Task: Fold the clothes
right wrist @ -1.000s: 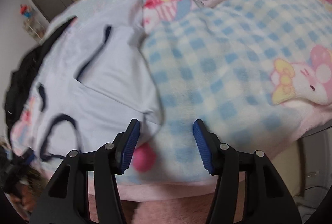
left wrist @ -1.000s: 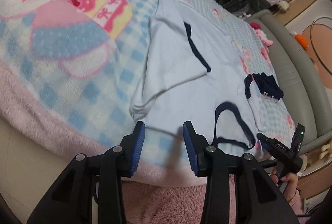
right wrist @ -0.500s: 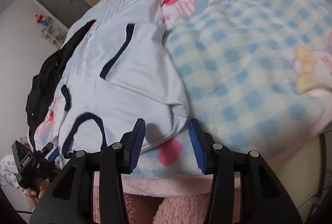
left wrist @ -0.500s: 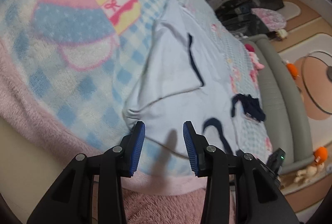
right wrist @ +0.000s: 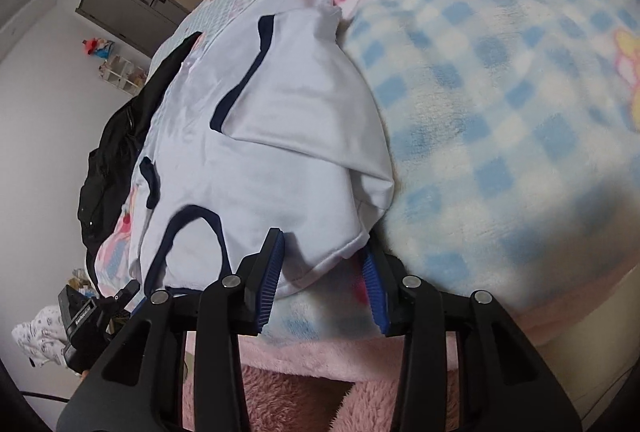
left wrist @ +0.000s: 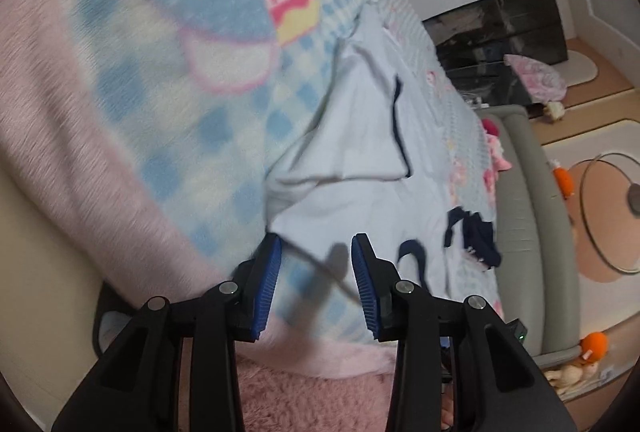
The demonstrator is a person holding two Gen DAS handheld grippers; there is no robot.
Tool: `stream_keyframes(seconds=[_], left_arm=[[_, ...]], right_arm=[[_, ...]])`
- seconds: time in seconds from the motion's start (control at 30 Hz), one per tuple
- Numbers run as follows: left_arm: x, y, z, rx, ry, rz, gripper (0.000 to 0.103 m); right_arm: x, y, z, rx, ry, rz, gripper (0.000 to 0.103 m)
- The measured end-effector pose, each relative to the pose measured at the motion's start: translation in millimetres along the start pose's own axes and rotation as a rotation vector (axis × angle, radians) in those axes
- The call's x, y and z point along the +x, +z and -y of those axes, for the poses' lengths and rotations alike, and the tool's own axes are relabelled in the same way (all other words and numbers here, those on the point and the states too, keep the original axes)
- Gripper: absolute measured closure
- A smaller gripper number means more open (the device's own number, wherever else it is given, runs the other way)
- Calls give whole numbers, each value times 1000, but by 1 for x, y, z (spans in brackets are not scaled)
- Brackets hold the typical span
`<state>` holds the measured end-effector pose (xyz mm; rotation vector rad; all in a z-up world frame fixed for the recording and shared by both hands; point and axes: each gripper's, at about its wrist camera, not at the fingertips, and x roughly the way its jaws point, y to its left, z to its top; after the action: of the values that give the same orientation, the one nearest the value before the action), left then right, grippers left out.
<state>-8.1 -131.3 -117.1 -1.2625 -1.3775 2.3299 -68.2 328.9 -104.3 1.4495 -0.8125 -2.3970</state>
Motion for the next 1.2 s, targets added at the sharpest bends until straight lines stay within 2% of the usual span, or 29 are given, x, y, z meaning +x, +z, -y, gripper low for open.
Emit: stream_keyframes(seconds=[0.1, 0.17, 0.23, 0.3, 0.43, 0.53, 0.63, 0.8, 0.97, 1.07, 1.13, 1.2], left_arm=[[4, 10, 6, 6, -63, 9, 63], [14, 12, 3, -7, -56, 3, 62], [24, 9, -1, -4, -17, -27, 62], [23, 3, 1, 18, -25, -11, 62], [19, 3, 11, 46, -99, 1, 62], [19, 6, 19, 63, -149, 6, 62], [34, 4, 11, 50, -68, -40, 62], [34, -4, 1, 3, -84, -4, 61], [43, -5, -3, -24, -83, 16, 61], [46, -2, -6, -62, -105, 16, 55], [48, -4, -2, -41, -91, 21, 53], [51, -7, 5, 14, -83, 19, 42]], right_arm=[[-6, 2, -9, -36, 26, 32, 63], [-6, 3, -12, -40, 9, 45, 63], [3, 4, -9, -17, -27, 21, 63], [10, 4, -6, 2, -51, 6, 63], [7, 4, -14, -13, -8, 26, 60], [7, 8, -24, -49, -43, 51, 60], [16, 12, -32, -94, -134, 17, 60], [28, 12, -36, -117, -172, 2, 49], [37, 11, -46, -162, -216, -4, 44], [37, 9, -43, -165, -209, -7, 39], [34, 4, -40, -168, -206, 4, 39], [31, 0, -36, -173, -205, 13, 35]])
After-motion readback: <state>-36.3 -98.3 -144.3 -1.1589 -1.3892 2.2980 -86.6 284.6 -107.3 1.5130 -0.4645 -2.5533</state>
